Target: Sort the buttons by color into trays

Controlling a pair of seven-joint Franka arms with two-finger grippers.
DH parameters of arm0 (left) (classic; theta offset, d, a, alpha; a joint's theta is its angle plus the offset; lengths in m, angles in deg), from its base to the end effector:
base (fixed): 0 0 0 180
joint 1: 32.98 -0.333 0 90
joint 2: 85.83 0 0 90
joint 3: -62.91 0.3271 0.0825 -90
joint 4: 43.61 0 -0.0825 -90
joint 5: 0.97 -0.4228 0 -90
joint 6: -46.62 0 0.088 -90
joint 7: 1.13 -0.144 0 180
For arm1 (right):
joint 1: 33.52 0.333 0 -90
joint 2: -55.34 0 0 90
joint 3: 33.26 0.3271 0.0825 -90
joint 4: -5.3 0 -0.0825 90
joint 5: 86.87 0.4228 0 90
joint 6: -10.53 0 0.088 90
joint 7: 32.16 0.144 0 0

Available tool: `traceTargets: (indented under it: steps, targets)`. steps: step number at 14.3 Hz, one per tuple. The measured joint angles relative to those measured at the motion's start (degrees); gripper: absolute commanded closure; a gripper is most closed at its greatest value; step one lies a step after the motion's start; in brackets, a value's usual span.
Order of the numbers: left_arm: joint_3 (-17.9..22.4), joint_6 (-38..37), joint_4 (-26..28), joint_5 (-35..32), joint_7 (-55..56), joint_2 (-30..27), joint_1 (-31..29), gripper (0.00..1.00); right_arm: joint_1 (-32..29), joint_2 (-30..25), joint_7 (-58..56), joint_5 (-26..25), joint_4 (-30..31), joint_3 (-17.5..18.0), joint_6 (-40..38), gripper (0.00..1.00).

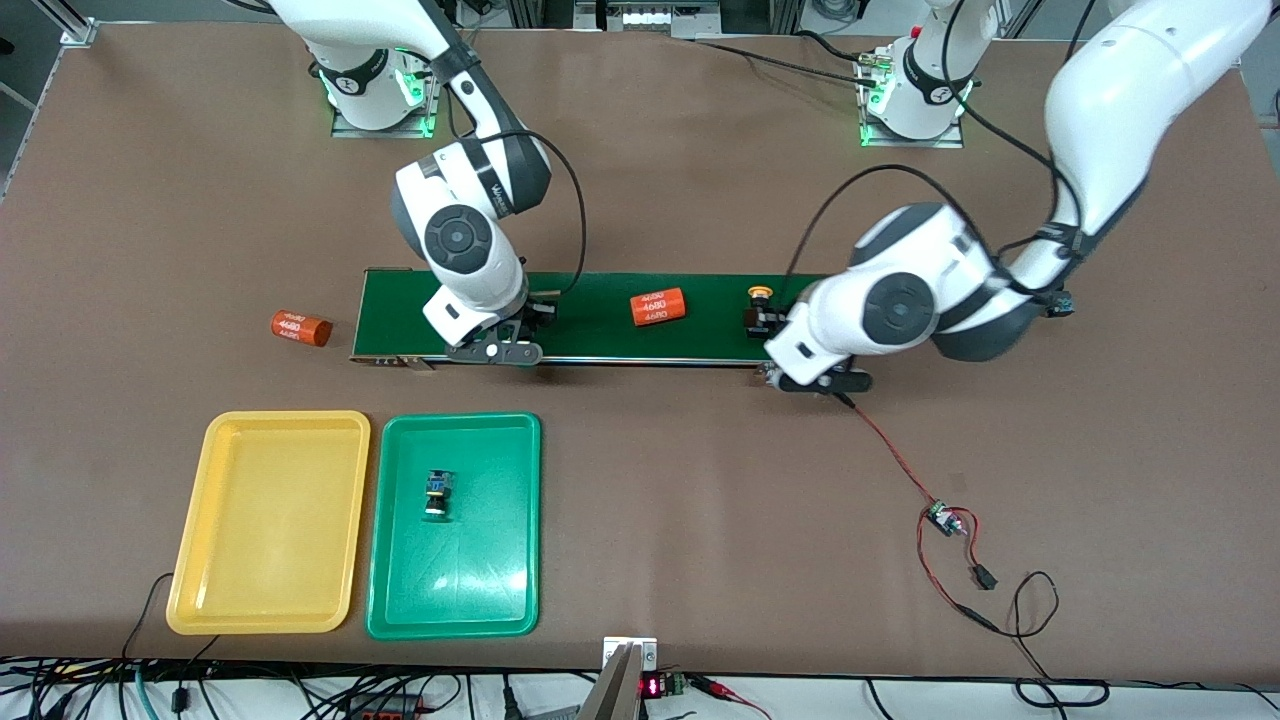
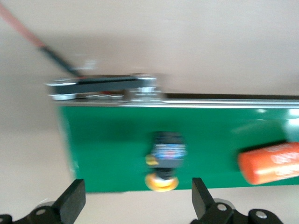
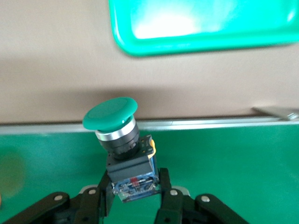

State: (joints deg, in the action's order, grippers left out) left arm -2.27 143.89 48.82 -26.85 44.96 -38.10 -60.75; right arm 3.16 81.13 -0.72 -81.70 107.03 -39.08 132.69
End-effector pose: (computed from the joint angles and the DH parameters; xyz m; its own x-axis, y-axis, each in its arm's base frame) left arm 0.6053 -0.2785 0.2860 0.9220 0.0527 -0.3835 0.0811 -0.9950 0.0582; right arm 0.5758 0.3556 0.2494 0.9943 -0.0544 -0.0919 -0.0525 -0.9983 0.0239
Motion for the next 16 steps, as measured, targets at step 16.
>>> traceTargets:
  steps: [16]
  targets:
    - [14.8, -13.4, 2.9, -8.4, -24.8, 0.6, -27.2, 0.02, -10.5, 23.5, -9.3, 0.0, -30.0, -0.1, 9.0, 1.00]
